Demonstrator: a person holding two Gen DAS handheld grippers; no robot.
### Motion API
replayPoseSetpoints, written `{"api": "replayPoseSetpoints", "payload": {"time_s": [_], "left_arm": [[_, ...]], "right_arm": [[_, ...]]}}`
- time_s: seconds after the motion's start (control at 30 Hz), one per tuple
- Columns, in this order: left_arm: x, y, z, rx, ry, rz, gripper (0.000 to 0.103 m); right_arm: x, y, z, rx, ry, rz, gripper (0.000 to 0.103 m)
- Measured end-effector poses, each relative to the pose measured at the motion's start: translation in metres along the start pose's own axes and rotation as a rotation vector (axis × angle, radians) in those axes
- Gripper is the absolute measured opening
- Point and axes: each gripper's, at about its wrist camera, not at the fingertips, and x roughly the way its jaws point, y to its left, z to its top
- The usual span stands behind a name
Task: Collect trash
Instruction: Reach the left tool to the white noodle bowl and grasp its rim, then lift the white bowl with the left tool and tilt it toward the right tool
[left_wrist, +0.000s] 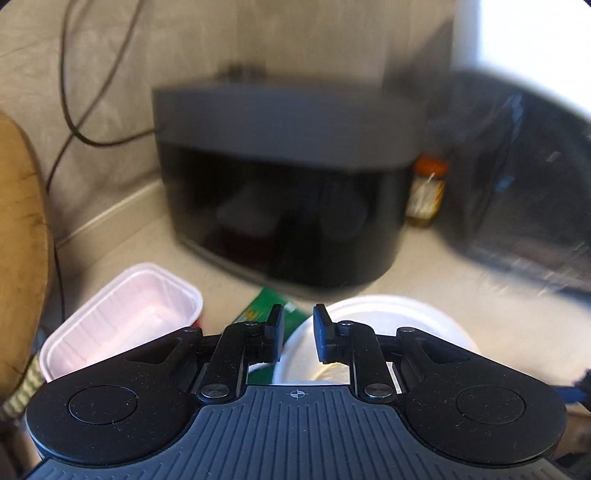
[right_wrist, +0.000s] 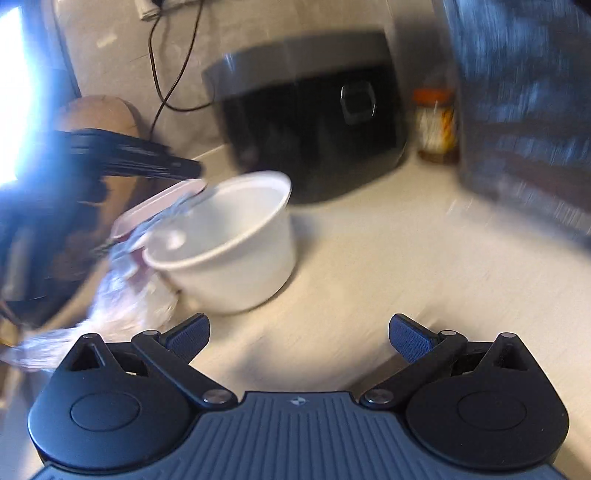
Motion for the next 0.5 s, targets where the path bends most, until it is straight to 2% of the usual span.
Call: {"api": "replayPoseSetpoints", "payload": {"time_s": [0.07,0.17,0.3,0.43,0.5], "left_arm": [[0.012,-0.001,0.0,0.027,0.043,0.032,0.023],[0.017,0.001,-0.005,0.036,0.055,0.052,0.024],[0.024,0.009,-0.01,-0.022,0.114,-0.018,0.025],[0.021,0.006,-0.014,-0.048,0.146,-0.129,0.025],[0.025,-0.001,-0.016,-0.024,0.157,-0.134,0.025]], "right_arm": [[0.002,-0.008,-0.006,0.029,-0.007,0.039,0.103],[0.006,-0.014,-0.009,0.014,-0.002,0.036,0.103],[0.009,-0.014,-0.006,-0.008,-0.004,0.041,0.103],[0.011,-0.018,-0.004,0.026,-0.003,0.06,0.103],[0.011,-0.018,-0.003,0.038,0.005,0.065,0.103]]}}
